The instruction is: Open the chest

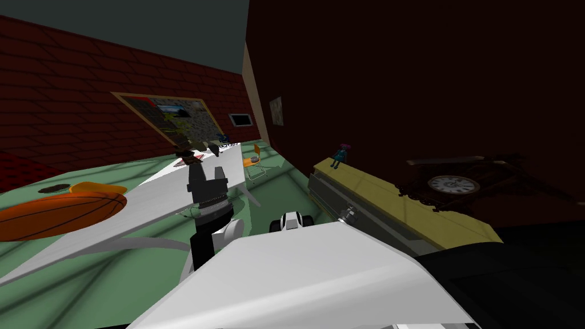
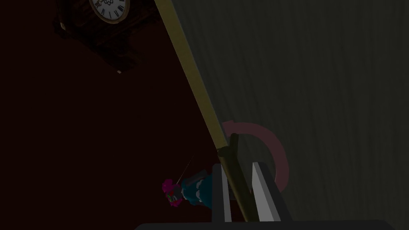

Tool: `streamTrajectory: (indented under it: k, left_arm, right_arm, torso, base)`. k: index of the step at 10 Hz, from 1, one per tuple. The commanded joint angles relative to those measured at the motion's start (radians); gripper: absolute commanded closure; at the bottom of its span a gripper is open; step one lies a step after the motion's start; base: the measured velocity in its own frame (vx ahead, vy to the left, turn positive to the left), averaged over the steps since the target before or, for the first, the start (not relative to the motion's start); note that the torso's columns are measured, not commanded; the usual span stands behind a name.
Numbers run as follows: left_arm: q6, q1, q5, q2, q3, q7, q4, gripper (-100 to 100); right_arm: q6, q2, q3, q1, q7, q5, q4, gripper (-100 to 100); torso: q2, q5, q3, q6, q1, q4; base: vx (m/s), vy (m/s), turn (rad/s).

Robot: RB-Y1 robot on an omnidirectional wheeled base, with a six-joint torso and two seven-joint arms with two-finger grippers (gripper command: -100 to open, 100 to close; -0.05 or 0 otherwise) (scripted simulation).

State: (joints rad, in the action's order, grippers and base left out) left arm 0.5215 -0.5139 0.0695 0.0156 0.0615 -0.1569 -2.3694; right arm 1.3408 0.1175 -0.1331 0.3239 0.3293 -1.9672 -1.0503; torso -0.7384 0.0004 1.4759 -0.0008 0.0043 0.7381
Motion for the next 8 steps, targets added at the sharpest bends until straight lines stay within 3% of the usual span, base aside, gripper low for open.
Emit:
streamTrajectory:
  k: [1,2,3,5,8]
  left_arm:
    - [0.000,0.000,0.000,0.000,0.000,0.000,0.000,0]
    - [0.000,0.000,0.000,0.000,0.000,0.000,0.000,0]
    - [0.000,0.000,0.000,0.000,0.000,0.000,0.000,0]
    - [0.000,0.000,0.000,0.000,0.000,0.000,0.000,0]
    - [0.000,0.000,0.000,0.000,0.000,0.000,0.000,0]
  right_arm:
    - [0.006,-0.018,-0.011,0.011,0.015,-0.016,-0.025,100]
    - [0.009,-0.023,-0.014,0.015,0.019,-0.022,-0.031,100]
    - [-0.033,-0.005,0.005,0.002,0.062,0.005,-0.066,-100]
    - [-0.054,0.001,0.012,-0.004,0.087,0.016,-0.090,-100]
    - [-0.116,0.020,0.032,-0.023,0.159,0.047,-0.161,-100]
  torso:
    - [-0.001,0.000,-0.001,0.000,0.000,0.001]
    - [0.000,0.001,0.000,-0.002,0.001,0.001]
    - [0.002,0.001,0.001,-0.003,0.001,0.001]
    - [0.006,-0.004,0.002,-0.001,-0.015,-0.001]
    - [0.000,0.000,0.000,0.001,-0.003,0.000]
  base:
    - [-0.080,0.173,-0.028]
    - [-0.081,0.196,-0.026]
    - [-0.088,0.122,-0.076]
    - [-0.045,0.011,-0.023]
    - [-0.045,0.011,-0.042]
